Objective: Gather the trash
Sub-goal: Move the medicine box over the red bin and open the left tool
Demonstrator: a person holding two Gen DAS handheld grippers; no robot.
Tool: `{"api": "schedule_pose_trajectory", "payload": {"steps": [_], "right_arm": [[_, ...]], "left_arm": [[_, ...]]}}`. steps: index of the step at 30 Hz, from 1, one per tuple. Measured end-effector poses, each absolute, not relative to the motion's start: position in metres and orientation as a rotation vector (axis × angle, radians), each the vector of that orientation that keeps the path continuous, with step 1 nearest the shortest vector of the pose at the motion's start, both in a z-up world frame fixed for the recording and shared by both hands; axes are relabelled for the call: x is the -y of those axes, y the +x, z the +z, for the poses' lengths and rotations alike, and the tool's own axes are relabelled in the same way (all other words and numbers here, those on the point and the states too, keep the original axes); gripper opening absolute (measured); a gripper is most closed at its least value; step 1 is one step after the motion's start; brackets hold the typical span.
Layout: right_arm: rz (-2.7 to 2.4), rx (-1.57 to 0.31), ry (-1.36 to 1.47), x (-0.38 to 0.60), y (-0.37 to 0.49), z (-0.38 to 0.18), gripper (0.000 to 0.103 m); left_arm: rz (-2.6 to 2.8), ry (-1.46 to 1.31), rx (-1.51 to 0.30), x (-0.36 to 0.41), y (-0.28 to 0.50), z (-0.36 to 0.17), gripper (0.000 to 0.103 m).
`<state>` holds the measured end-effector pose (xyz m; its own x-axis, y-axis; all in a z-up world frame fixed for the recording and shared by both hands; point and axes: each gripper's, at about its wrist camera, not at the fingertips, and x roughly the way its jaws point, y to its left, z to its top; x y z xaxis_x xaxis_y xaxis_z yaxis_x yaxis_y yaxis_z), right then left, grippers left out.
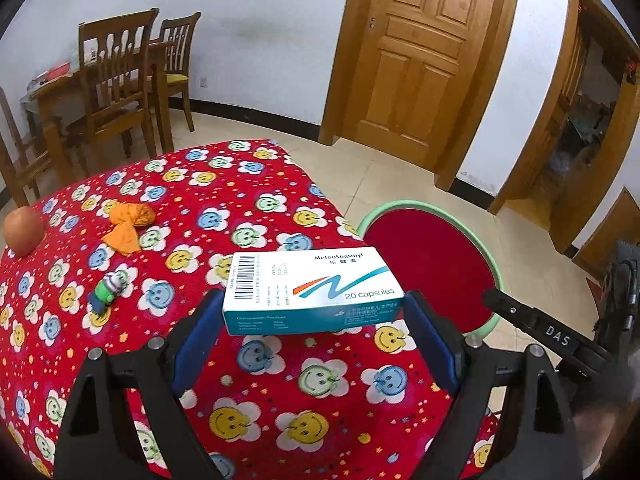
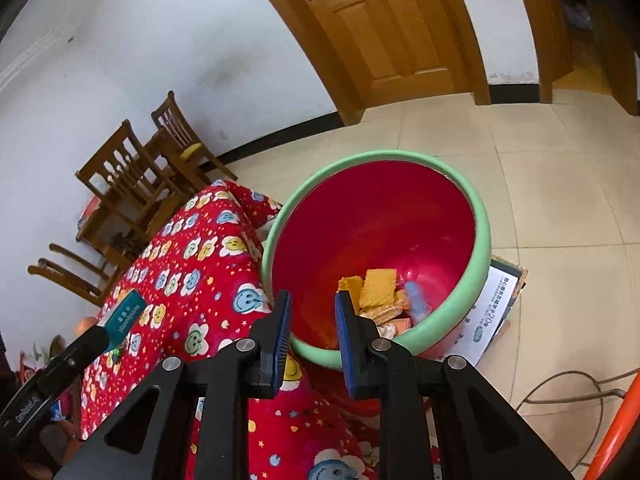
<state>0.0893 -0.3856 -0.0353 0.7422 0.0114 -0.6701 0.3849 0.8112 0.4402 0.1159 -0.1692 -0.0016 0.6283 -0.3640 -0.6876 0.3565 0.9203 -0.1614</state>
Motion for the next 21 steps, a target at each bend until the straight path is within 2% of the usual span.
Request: {"api": "schedule_pose_trajectory", "payload": {"steps": [5, 16, 21], "right_arm": [[-0.212, -0.688, 0.617, 0.392, 0.078, -0.030, 0.031], [-0.259, -0.647, 0.635, 0.408, 0.062, -0.022, 0.035], [-0.295, -0.641, 0.654, 0.418, 0.056, -0.026, 0.044]], "left_arm": [[-0.441, 0.019, -0.789, 0.186, 0.118, -0.004, 0.088], [-0.524, 0.090, -0.775, 0.232, 0.127, -0.010, 0.088], [-0.561, 0.115, -0.777, 0.253, 0.133, -0.017, 0.088]]}}
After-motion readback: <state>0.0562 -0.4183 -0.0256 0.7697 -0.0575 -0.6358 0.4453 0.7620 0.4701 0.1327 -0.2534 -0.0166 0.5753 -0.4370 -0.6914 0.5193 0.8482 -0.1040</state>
